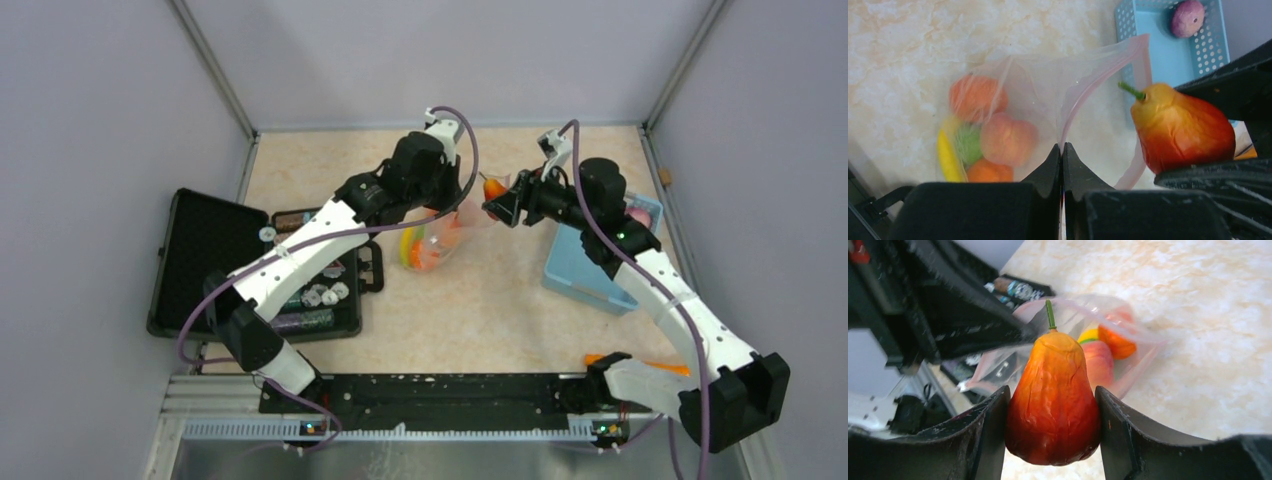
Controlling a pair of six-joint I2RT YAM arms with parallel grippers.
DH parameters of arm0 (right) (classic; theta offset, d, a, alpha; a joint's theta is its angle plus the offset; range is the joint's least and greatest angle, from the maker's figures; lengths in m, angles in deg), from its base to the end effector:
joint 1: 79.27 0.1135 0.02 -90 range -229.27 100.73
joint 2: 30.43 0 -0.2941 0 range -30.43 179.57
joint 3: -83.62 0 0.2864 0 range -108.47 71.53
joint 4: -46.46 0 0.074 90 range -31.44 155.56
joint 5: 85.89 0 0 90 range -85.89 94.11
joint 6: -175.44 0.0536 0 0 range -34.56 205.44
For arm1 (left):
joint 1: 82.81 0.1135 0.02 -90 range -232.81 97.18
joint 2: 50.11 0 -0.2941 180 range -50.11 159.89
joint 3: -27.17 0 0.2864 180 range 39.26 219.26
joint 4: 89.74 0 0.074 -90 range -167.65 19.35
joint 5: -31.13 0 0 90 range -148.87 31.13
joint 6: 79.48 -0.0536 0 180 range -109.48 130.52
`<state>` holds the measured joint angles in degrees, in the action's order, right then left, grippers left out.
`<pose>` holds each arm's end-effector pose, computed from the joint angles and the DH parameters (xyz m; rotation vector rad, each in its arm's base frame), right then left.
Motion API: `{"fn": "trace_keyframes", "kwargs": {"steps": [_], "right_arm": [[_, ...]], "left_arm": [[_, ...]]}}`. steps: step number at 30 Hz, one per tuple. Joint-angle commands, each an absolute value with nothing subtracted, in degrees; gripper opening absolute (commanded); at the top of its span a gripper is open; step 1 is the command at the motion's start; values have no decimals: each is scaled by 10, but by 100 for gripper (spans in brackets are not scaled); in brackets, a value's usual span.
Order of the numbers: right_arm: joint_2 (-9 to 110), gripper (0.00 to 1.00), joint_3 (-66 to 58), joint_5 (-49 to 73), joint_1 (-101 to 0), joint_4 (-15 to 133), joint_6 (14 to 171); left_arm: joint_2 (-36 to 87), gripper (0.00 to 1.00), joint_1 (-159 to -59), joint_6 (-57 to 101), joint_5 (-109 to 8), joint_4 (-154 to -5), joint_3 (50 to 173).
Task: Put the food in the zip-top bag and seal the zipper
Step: Place the fake fruit in the zipper food storage bag.
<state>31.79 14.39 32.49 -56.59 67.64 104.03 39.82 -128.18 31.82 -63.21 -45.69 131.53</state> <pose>0.2528 0.1333 0.3790 -0.4321 1.8441 0.9498 0.2894 -0.2874 0.4160 0.4015 2.1101 -0.6186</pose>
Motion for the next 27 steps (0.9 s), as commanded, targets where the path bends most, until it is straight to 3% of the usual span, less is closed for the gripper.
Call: {"fn": "trace_keyframes", "kwargs": {"steps": [1, 6, 12, 18, 27], "right_arm": [[341, 1, 96, 229, -554, 694, 1049], [364, 3, 87, 210, -525, 666, 1066], [413, 3, 58, 119, -488, 733, 1039], [427, 3, 48, 115, -484, 753, 1028], [317, 6, 120, 140, -470, 651, 1009]], "left_arm": [[402, 0, -1280, 342, -648, -433, 1338], [399, 0, -1280, 337, -634, -445, 1330], [393, 0, -1281, 332, -622, -460, 1318], [384, 0, -1280, 330, -637, -469, 1309], [387, 0, -1280, 329, -647, -467, 1308]]}}
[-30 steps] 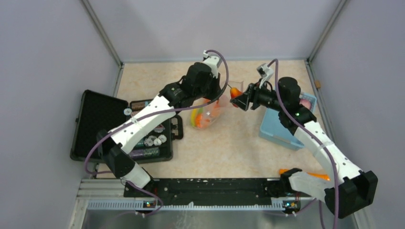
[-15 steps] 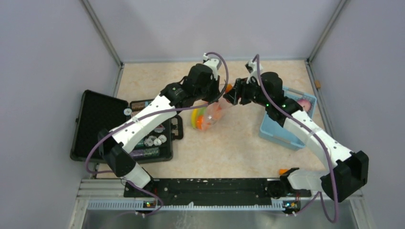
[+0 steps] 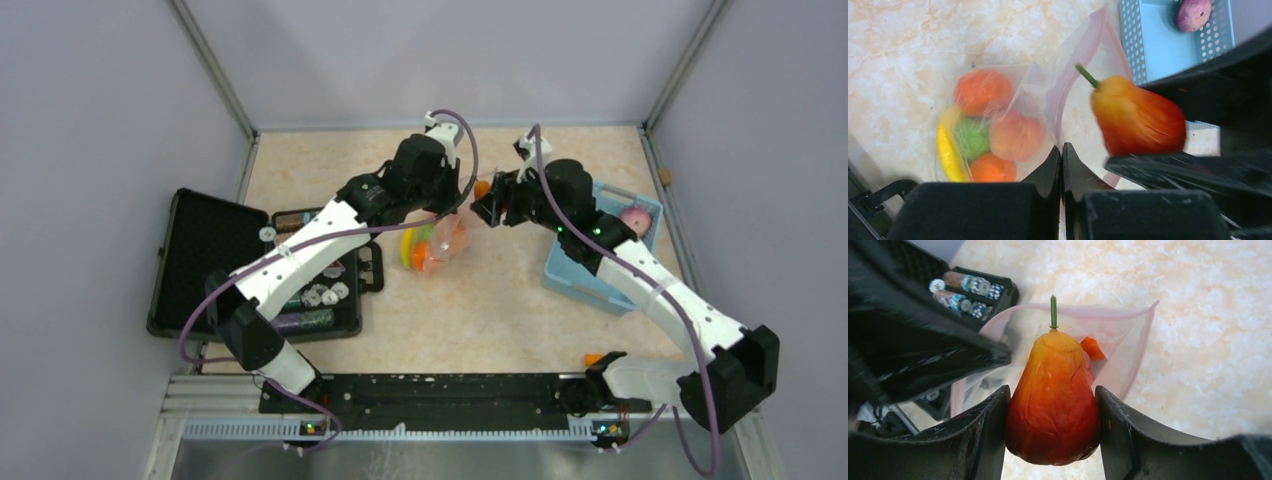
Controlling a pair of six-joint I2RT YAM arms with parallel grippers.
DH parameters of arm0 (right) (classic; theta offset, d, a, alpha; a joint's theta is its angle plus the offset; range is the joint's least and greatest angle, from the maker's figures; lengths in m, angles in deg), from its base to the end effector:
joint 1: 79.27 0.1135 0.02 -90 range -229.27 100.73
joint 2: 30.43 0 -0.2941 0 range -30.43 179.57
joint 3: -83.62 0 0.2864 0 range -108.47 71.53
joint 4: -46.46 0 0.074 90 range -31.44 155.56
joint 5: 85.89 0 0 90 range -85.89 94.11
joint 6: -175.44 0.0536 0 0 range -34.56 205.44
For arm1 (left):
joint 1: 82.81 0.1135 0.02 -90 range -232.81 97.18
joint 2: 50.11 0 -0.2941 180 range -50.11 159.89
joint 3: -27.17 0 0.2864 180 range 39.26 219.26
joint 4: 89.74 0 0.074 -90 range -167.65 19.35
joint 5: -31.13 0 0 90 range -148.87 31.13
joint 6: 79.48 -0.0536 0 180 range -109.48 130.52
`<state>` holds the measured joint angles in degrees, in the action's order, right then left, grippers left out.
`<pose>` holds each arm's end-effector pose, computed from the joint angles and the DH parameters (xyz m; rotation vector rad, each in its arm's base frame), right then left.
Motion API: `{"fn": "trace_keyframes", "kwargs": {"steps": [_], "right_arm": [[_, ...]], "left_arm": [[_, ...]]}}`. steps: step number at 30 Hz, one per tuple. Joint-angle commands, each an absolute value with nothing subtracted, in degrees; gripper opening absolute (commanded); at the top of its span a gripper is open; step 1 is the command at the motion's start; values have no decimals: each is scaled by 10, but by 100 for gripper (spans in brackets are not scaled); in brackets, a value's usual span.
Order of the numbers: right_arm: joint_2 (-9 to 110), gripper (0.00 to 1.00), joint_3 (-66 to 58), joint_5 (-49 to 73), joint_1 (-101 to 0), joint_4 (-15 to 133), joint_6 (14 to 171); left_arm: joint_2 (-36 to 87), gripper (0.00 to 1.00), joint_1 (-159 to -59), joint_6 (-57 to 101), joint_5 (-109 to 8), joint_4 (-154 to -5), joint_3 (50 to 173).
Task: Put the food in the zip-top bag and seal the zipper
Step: Place the fake fruit in the zipper food storage bag.
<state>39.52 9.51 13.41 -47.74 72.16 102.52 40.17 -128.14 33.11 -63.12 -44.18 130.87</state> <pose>0.2707 0.1762 0.3640 -0.3627 1.9776 0.7110 0.2896 -0.2873 0.4063 0.3883 2.1590 -0.6096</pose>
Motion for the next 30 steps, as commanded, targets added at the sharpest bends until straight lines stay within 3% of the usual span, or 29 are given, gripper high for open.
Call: {"fn": "trace_keyframes", "kwargs": {"steps": [1, 3, 8, 17, 25, 30], "right_arm": [[306, 8, 127, 140, -470, 647, 1003], [298, 9, 128, 140, -470, 660, 990], [341, 1, 96, 163, -470, 735, 961], [378, 1, 76, 161, -470, 731, 975], [453, 6, 12, 125, -470, 777, 995], [452, 20, 25, 105, -470, 786, 1003]], "left_arm": [[385, 0, -1279, 329, -649, -467, 1307], [384, 0, -1279, 328, -653, -470, 1306], [383, 0, -1276, 326, -651, -477, 1306], [377, 0, -1276, 321, -625, -490, 1293], [372, 0, -1276, 310, -598, -496, 1283], [361, 0, -1276, 299, -628, -489, 1275]]}}
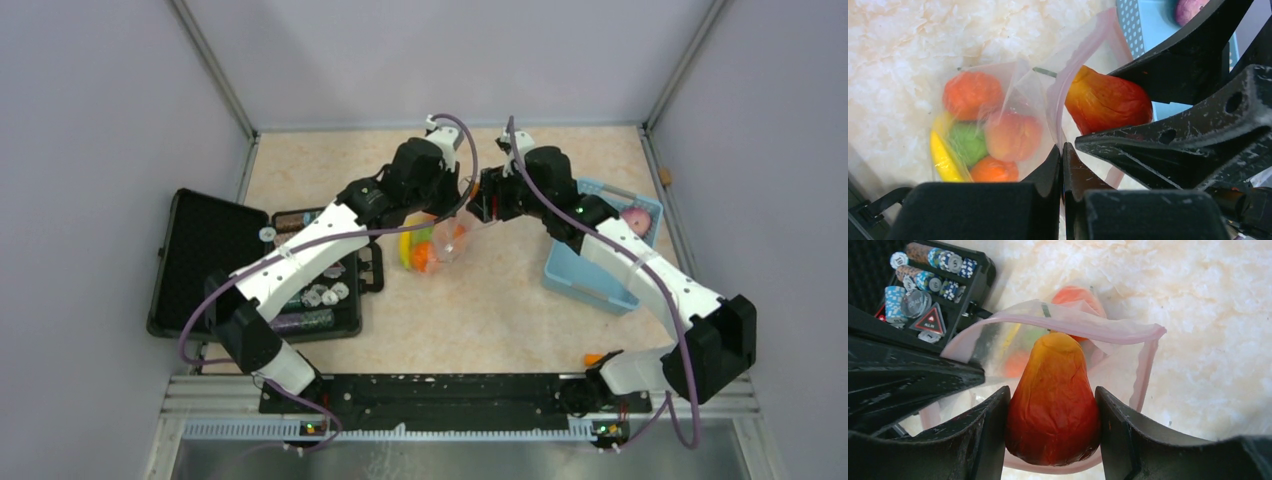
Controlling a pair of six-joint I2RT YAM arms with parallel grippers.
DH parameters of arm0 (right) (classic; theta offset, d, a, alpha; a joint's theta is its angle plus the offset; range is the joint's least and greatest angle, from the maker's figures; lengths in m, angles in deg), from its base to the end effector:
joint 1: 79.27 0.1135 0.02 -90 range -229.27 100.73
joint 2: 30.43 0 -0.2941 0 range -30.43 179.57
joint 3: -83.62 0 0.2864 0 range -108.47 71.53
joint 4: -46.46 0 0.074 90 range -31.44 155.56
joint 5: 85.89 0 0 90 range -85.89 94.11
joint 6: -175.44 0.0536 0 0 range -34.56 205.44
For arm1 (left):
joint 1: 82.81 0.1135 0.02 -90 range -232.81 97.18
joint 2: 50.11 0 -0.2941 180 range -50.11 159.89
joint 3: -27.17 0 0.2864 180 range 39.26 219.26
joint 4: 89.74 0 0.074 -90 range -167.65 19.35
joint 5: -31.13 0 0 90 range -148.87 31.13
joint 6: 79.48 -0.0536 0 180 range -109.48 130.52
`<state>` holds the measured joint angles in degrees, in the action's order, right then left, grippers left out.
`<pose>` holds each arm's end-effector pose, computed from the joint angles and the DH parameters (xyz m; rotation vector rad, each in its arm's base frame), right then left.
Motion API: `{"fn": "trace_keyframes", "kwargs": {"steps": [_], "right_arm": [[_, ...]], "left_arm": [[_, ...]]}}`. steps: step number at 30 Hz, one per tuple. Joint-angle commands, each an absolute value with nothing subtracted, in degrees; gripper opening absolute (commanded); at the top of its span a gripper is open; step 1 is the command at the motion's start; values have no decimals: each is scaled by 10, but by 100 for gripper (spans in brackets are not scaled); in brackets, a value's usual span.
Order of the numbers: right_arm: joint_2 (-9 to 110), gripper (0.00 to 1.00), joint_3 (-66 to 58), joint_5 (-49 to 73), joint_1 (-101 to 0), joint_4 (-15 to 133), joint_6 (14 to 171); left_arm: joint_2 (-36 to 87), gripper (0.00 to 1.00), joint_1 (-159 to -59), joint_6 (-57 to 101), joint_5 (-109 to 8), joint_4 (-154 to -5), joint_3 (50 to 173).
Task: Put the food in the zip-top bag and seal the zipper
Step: Place the fake fruit in the zipper food storage bag.
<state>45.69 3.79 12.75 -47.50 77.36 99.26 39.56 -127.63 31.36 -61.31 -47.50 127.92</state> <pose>0.2918 0.1902 0.3595 -0.4234 2.0596 0.6431 0.2914 -0.2863 0.3966 0.4273 2.1379 -0.6275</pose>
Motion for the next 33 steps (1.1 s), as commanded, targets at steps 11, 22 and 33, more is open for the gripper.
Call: {"fn": "trace_keyframes", "kwargs": {"steps": [11, 22, 33], "right_arm": [[436, 40, 42, 124, -470, 768, 1011], [396, 68, 58, 95, -470, 757, 1010], [375, 71, 75, 80, -470, 745, 1020]], "left_arm": [[367, 0, -1276, 300, -633, -493, 1278], [353, 0, -1276, 306, -613, -519, 1277], [365, 0, -1276, 306, -604, -512, 1291]]}}
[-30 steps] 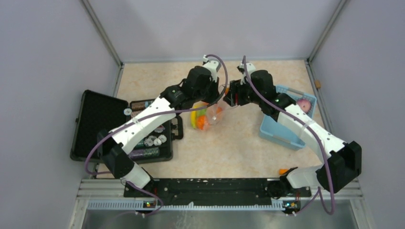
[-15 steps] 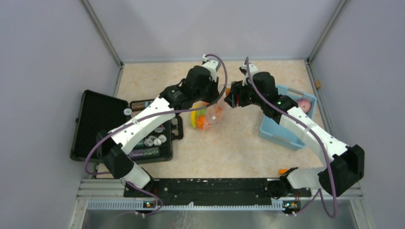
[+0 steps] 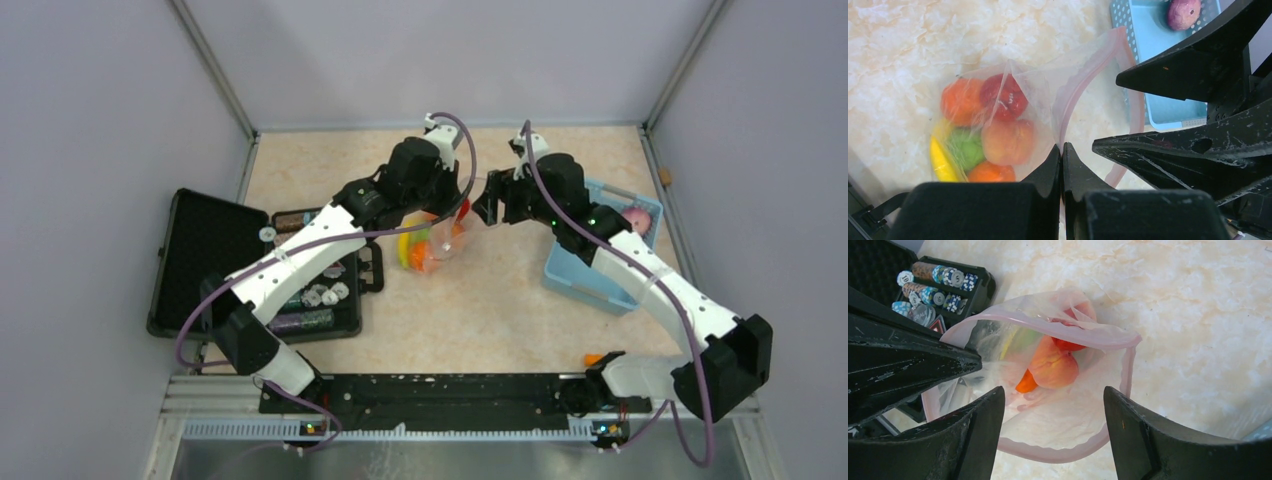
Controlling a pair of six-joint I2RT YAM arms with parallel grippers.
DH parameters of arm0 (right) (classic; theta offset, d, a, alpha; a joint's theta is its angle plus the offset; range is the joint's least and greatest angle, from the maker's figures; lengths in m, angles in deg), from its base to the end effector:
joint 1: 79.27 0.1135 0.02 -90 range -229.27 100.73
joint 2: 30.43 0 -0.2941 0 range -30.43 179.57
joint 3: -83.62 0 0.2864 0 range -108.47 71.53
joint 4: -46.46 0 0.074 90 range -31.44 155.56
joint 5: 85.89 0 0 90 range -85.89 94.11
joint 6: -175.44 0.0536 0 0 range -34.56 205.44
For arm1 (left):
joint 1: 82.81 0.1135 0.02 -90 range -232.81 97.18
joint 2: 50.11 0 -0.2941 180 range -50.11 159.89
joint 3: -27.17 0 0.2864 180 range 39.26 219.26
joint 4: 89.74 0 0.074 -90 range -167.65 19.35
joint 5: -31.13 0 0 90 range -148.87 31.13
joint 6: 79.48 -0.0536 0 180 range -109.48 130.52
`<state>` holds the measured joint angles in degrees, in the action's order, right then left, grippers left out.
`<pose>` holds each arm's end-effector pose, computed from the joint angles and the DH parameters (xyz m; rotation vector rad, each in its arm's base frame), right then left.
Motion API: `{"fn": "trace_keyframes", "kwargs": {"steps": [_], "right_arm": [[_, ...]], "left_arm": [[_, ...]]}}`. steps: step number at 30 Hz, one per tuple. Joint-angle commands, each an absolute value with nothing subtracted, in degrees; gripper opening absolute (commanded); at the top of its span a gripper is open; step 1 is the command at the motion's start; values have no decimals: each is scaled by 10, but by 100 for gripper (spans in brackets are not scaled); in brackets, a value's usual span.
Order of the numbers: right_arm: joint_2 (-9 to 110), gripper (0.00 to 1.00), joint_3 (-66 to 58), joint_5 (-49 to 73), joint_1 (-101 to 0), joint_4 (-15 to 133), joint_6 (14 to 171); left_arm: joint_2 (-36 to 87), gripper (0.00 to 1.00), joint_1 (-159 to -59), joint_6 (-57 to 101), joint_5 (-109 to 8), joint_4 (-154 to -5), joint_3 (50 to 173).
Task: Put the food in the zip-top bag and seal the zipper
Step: Place the fake fruit in the zipper food storage bag, then pick up the fake vegetable from the bin.
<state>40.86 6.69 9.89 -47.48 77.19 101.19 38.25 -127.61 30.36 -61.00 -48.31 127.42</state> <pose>0.2742 0.1763 0.3662 -0.3533 2.0327 0.6239 0.2872 -0.2824 0.4036 0.4422 2.1057 -0.6365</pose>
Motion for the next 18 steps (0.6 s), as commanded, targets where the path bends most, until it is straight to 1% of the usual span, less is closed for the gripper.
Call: {"fn": "trace_keyframes", "kwargs": {"steps": [1, 5, 8, 10, 13, 15, 18], "right_arm": [[365, 71, 79, 73, -470, 739, 1019], [306, 71, 106, 12, -471, 716, 1023], [262, 71, 128, -44, -471, 691, 1038], [254, 71, 113, -97, -473, 716, 1055], [265, 71, 73, -227, -483, 800, 1075], [270, 71, 67, -249, -512, 827, 1076], [289, 75, 71, -215, -605, 861, 1104]], "left_arm": [[364, 0, -1276, 304, -609, -508, 1292], [356, 0, -1276, 289, -591, -488, 1313], [356, 0, -1276, 287, -618, -498, 1301], [365, 0, -1276, 292, -630, -485, 1306], [366, 0, -1276, 293, -620, -482, 1304], [366, 0, -1275, 293, -616, -487, 1300], [363, 0, -1276, 293, -617, -493, 1293]]}}
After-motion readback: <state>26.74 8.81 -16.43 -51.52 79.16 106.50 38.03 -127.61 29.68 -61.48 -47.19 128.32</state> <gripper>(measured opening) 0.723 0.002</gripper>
